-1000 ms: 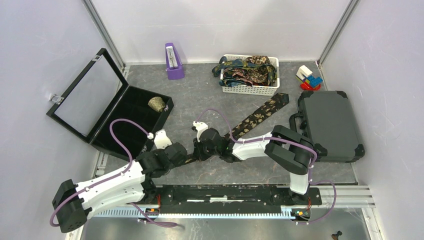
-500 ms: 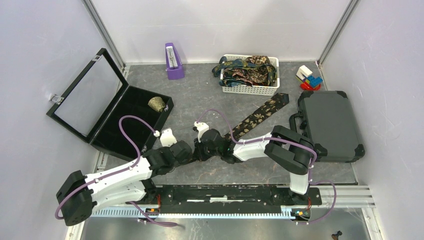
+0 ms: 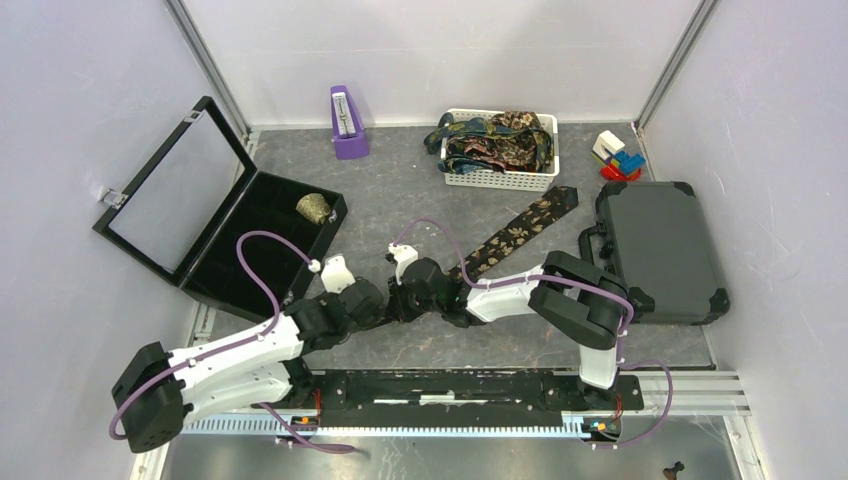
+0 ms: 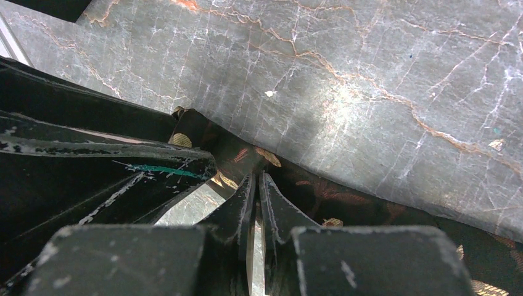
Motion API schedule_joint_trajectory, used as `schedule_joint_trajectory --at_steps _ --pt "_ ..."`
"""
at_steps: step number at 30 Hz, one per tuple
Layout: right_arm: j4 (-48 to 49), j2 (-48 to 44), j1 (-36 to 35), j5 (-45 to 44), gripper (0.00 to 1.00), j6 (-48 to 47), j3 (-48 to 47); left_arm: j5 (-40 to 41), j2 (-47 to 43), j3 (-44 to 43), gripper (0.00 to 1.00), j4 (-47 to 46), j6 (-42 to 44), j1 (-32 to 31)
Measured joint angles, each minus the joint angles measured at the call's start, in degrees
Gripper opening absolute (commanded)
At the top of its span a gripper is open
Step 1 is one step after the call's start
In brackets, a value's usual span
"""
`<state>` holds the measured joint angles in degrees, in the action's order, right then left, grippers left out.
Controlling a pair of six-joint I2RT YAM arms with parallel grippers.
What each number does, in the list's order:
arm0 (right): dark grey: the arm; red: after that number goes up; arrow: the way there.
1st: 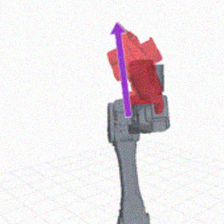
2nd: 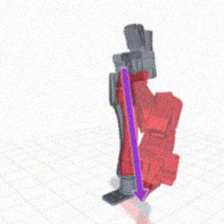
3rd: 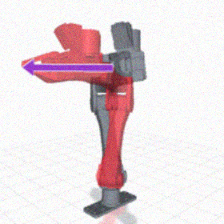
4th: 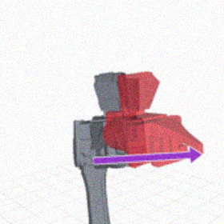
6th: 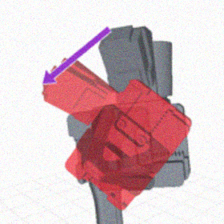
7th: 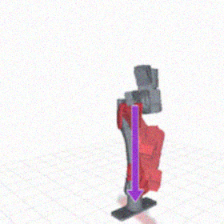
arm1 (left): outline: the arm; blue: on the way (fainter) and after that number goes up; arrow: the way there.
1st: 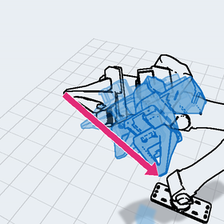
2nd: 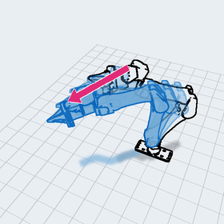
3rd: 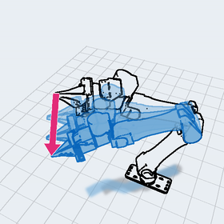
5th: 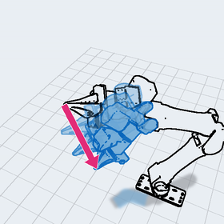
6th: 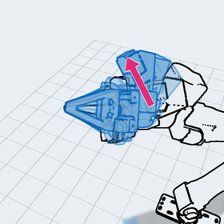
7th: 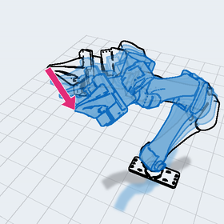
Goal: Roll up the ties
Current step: Roll the tie at the center of the board.
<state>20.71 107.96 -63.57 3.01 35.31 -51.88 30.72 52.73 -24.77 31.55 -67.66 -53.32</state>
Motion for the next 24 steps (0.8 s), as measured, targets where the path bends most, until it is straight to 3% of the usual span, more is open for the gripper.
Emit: schedule_joint_trajectory --at_steps 4,9,18,24 --pt "0.0 -0.04 0.0 0.0 0.11 0.0 0.0 0.0 -0.72 0.0 0.53 -0.09 -0.02 0.0" --pt "-0.39 -0.44 0.0 0.02 0.15 0.0 0.04 0.0 -1.64 0.07 0.42 -0.09 -0.04 -0.02" --pt "-1.75 -1.62 0.0 0.02 0.15 0.0 0.04 0.22 -3.89 0.11 0.31 0.0 -0.07 -0.04" --pt "-2.21 -1.62 0.0 0.0 0.17 0.02 0.04 0.26 -4.81 0.9 0.09 0.04 -0.17 -0.04"
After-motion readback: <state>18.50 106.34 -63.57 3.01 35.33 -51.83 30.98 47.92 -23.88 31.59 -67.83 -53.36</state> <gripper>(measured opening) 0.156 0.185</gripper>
